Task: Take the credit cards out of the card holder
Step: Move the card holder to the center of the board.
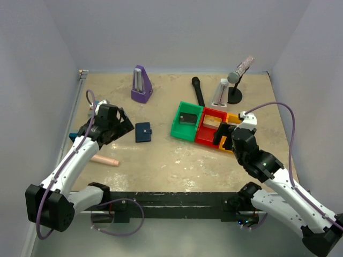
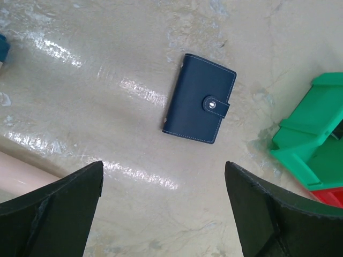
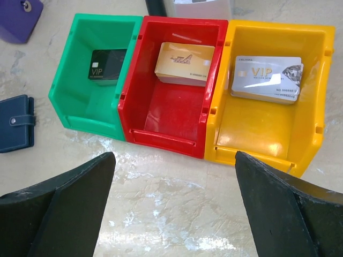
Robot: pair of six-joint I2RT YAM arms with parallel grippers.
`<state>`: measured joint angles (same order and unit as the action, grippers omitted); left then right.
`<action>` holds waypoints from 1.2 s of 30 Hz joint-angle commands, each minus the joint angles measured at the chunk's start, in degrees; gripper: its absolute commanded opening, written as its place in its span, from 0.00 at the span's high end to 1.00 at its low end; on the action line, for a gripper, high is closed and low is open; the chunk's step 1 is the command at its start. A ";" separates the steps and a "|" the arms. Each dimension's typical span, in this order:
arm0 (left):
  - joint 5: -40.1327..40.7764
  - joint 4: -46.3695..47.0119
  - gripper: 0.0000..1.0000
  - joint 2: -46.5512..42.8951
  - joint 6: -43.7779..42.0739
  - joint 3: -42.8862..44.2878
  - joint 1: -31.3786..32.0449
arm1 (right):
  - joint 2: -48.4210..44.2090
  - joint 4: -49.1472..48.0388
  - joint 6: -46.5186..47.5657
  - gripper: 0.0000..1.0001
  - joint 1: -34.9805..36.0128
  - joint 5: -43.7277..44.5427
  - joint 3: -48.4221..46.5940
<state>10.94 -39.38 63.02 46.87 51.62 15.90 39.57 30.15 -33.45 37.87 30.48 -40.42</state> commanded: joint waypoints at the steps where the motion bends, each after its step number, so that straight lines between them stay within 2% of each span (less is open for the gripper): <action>1: -3.90 1.40 0.00 -0.71 -3.62 -1.16 0.18 | -0.29 -0.45 1.19 0.01 0.10 -1.64 0.00; 6: -6.54 5.27 0.01 -0.97 -6.08 -4.06 0.18 | 3.49 3.07 4.09 0.01 0.10 -4.98 -3.78; 20: -7.25 7.91 0.00 3.15 -8.64 -1.87 1.41 | 5.08 -0.53 8.58 0.01 0.10 -14.04 -4.22; 23: -5.49 8.69 0.07 5.96 -8.02 -1.08 1.41 | 5.17 -0.88 8.40 0.01 0.10 -15.10 -3.87; 27: -7.77 20.27 0.13 7.46 -8.91 -6.07 1.41 | 5.16 -2.11 8.05 0.02 0.10 -16.33 -2.73; 30: -7.43 27.76 0.22 10.18 -8.21 -8.37 1.50 | 5.69 -1.76 7.79 0.02 0.10 -16.86 -2.73; 34: -7.95 26.29 0.38 18.17 -8.11 -3.47 1.50 | 6.57 -1.85 7.70 0.02 0.10 -17.56 -2.82; 36: -7.43 26.01 0.41 21.51 -7.41 -1.79 1.41 | 7.01 -1.59 7.53 0.02 0.10 -18.17 -3.08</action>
<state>3.66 -16.97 79.77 39.40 45.56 17.06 45.80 30.33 -25.89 37.87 13.89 -42.04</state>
